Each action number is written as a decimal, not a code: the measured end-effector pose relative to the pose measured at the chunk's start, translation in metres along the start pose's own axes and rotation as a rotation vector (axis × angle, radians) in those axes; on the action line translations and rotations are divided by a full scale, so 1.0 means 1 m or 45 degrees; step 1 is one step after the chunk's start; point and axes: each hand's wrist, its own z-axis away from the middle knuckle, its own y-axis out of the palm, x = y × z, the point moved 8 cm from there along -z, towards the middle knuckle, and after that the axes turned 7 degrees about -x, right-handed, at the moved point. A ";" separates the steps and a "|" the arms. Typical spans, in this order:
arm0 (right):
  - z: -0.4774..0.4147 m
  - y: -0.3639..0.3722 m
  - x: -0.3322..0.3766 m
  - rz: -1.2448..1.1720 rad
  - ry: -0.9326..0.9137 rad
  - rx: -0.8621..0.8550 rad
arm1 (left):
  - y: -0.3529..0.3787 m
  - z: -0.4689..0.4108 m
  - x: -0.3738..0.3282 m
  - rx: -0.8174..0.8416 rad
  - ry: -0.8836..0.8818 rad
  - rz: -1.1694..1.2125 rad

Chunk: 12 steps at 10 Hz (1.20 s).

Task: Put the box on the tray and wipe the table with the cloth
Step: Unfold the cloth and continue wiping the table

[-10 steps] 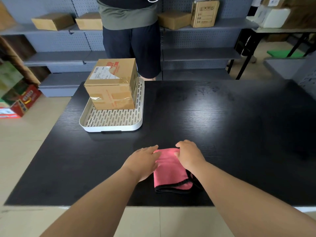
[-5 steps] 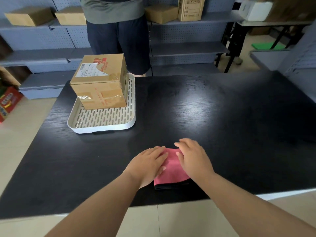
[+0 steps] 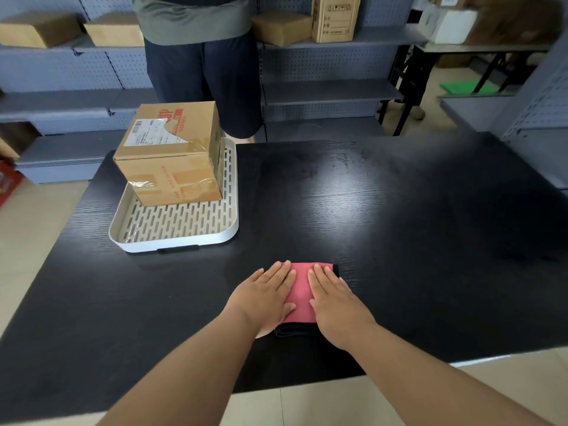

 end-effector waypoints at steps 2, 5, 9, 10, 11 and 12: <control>-0.033 -0.011 -0.011 0.001 0.017 -0.008 | -0.010 -0.036 0.014 -0.020 -0.030 0.009; -0.122 -0.036 -0.039 -0.005 -0.017 0.015 | -0.033 -0.113 0.057 -0.021 -0.091 0.032; -0.278 -0.087 -0.083 0.019 -0.129 -0.002 | -0.073 -0.248 0.133 -0.030 -0.254 0.078; -0.300 -0.097 -0.103 0.030 -0.130 0.004 | -0.082 -0.278 0.134 -0.039 -0.278 0.098; -0.317 -0.105 -0.129 0.062 -0.122 -0.010 | -0.091 -0.307 0.126 -0.048 -0.290 0.119; -0.328 -0.112 -0.161 0.077 -0.095 -0.022 | -0.102 -0.335 0.112 -0.064 -0.277 0.134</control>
